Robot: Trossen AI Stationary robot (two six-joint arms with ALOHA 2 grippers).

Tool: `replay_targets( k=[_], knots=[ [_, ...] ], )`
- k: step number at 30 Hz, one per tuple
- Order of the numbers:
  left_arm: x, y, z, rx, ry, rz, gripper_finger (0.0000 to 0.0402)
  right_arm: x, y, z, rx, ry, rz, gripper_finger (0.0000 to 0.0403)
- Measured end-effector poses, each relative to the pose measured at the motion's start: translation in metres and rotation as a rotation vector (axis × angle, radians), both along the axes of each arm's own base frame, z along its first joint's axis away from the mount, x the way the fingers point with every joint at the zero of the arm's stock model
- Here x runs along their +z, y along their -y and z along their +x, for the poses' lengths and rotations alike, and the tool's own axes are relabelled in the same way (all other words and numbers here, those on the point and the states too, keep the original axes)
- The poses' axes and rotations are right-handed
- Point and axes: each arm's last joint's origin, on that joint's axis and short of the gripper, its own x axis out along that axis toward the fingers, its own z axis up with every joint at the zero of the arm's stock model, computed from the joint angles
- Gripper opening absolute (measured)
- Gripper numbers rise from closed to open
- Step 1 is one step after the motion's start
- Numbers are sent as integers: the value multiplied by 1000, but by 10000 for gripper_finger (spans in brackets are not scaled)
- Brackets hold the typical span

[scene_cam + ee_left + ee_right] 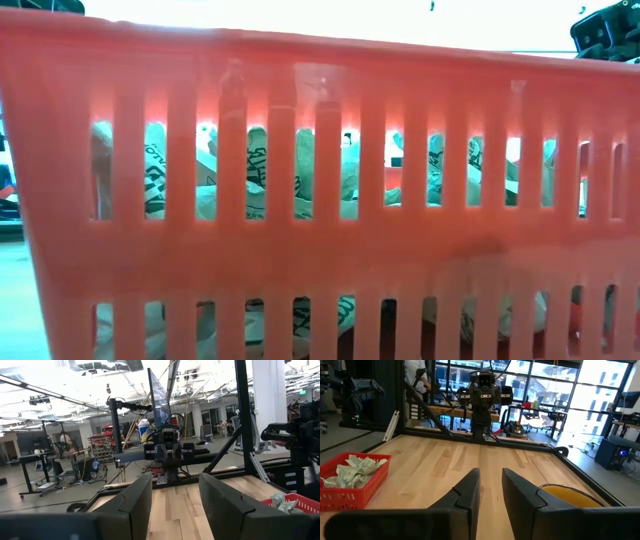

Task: Pick and place Stevia / Truvia into bins
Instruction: Return to Home Position

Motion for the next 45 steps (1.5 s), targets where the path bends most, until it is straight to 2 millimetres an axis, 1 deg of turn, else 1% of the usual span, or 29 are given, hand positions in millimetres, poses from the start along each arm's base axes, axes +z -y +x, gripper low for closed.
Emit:
replay_targets(
  k=[7, 25, 36, 45],
  knots=[
    [0, 0, 0, 0, 1, 0, 148, 0, 0, 0, 0, 0, 0, 69],
    [0, 0, 0, 0, 1, 0, 148, 0, 0, 0, 0, 0, 0, 85],
    [0, 0, 0, 0, 0, 0, 148, 0, 0, 0, 0, 0, 0, 69],
    [0, 0, 0, 0, 3, 0, 148, 0, 0, 0, 0, 0, 0, 68]
  ],
)
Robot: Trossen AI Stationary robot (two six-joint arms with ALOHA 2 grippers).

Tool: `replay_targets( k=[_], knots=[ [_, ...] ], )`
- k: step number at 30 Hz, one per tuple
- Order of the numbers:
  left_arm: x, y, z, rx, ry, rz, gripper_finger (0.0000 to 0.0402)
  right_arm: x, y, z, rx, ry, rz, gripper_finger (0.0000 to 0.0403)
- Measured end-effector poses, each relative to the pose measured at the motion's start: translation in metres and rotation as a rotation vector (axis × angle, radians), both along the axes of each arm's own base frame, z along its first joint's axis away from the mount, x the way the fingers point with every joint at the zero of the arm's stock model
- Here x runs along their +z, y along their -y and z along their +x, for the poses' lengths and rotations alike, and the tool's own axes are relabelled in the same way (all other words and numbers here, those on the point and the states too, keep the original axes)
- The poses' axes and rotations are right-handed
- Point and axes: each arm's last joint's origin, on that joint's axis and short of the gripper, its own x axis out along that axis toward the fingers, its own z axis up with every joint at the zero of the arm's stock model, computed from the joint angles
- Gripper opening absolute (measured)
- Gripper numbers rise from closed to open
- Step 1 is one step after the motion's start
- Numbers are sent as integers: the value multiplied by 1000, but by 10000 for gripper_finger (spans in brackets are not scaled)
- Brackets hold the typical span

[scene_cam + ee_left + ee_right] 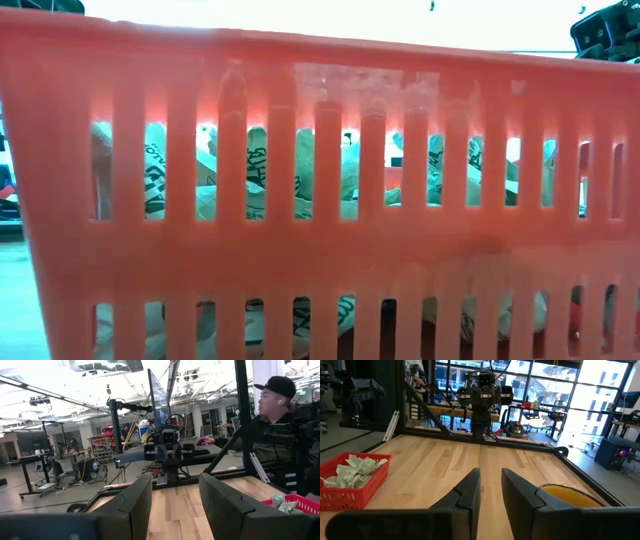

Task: Pick and place Stevia / Truvia into bins
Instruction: Return to Home Position

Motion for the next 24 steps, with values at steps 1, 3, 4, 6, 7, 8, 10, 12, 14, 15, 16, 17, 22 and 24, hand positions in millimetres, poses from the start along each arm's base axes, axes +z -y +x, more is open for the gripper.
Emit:
replay_targets(
  k=[1, 3, 4, 6, 7, 8, 10, 12, 14, 15, 16, 17, 22, 24],
  knots=[
    [0, 0, 0, 0, 1, 0, 148, 0, 0, 0, 0, 0, 0, 69],
    [0, 0, 0, 0, 0, 0, 148, 0, 0, 0, 0, 0, 0, 71],
    [0, 0, 0, 0, 0, 0, 148, 0, 0, 0, 0, 0, 0, 72],
    [0, 0, 0, 0, 0, 0, 148, 0, 0, 0, 0, 0, 0, 75],
    [0, 0, 0, 0, -2, 0, 148, 0, 0, 0, -1, 0, 0, 76],
    [0, 0, 0, 0, -3, 0, 148, 0, 0, 0, 0, 0, 0, 78],
    [0, 0, 0, 0, -4, -1, 148, 0, 0, 0, 0, 0, 0, 80],
    [0, 0, 0, 0, -3, 0, 148, 0, 0, 0, 0, 0, 0, 82],
    [0, 0, 0, 0, -1, 0, 148, 0, 0, 0, 0, 0, 0, 84],
    [0, 0, 0, 0, -2, 0, 148, 0, 0, 0, 0, 0, 0, 84],
    [0, 0, 0, 0, -2, 0, 148, 0, 0, 0, 0, 0, 0, 85],
    [0, 0, 0, 0, -3, 0, 148, 0, 0, 0, 0, 0, 0, 84],
    [0, 0, 0, 0, -3, 0, 148, 0, 0, 0, 0, 0, 0, 76],
    [0, 0, 0, 0, 0, 0, 148, 0, 0, 0, 0, 0, 0, 72]
  ],
)
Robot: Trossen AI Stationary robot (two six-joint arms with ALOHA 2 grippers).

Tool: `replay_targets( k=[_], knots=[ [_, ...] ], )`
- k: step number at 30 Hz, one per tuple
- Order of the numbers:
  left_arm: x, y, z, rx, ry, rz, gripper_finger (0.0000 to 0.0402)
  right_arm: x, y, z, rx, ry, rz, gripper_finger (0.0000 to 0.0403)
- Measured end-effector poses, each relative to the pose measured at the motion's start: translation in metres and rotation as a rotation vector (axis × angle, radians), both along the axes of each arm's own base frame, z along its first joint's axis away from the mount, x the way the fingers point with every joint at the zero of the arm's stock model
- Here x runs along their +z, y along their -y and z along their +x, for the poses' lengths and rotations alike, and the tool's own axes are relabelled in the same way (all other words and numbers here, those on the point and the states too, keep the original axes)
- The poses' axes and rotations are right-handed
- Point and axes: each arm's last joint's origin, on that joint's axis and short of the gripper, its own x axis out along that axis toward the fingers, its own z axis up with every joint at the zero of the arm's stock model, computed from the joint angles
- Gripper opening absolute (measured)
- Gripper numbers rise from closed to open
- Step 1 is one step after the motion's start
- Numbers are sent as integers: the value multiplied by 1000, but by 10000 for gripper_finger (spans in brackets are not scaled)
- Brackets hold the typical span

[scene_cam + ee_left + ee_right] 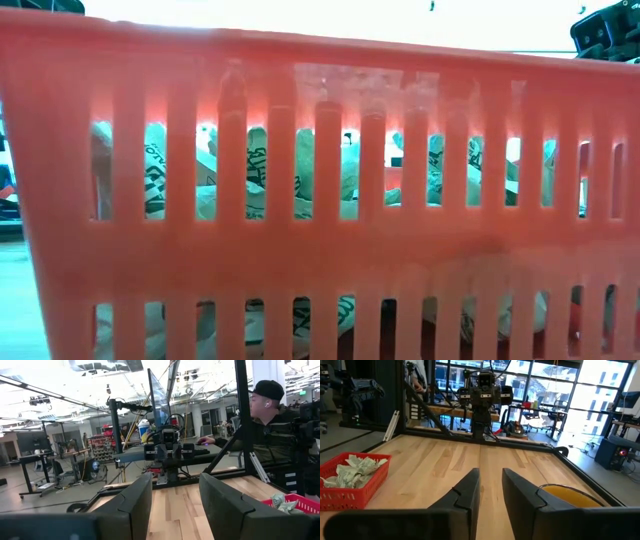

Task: Pick and place Stevia / Truvia into bins
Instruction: Return to Home Position

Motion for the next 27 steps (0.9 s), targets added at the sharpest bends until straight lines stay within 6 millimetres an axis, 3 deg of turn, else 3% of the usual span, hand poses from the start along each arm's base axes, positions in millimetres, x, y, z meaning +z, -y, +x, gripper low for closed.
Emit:
replay_targets(
  k=[27],
  knots=[
    [-1, 0, 1, 0, -8, 0, 148, 0, 0, 0, 0, 0, 0, 82]
  ],
)
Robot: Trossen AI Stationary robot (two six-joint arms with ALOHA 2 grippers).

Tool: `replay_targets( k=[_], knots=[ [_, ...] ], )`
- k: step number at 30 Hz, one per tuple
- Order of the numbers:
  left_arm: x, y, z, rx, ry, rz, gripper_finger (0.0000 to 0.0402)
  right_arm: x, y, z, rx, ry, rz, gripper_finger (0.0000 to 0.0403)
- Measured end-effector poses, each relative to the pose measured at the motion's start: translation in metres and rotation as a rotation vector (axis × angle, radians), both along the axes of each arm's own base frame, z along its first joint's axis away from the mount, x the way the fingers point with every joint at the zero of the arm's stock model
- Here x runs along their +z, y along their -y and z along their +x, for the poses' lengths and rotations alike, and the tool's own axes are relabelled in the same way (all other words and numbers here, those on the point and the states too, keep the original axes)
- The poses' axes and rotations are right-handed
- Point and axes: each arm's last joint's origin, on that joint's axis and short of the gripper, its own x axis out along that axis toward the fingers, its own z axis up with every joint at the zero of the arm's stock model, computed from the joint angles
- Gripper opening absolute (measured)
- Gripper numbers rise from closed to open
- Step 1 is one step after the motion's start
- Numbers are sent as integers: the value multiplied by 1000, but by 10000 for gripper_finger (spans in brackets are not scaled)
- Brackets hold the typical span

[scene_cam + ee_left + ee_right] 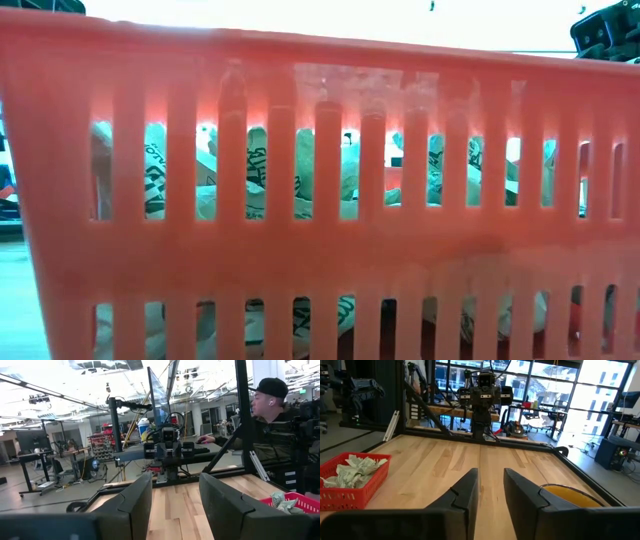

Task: Pick and place Stevia / Truvia into bins
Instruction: Return to Home Position

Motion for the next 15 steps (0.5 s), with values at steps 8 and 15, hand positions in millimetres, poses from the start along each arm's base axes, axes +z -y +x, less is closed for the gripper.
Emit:
replay_targets(
  k=[8, 15],
  knots=[
    [0, 0, 0, 0, -1, 0, 148, 0, 0, 0, -1, 0, 0, 70],
    [0, 0, 0, 0, -1, 0, 148, 0, 0, 0, 0, 0, 0, 72]
  ],
)
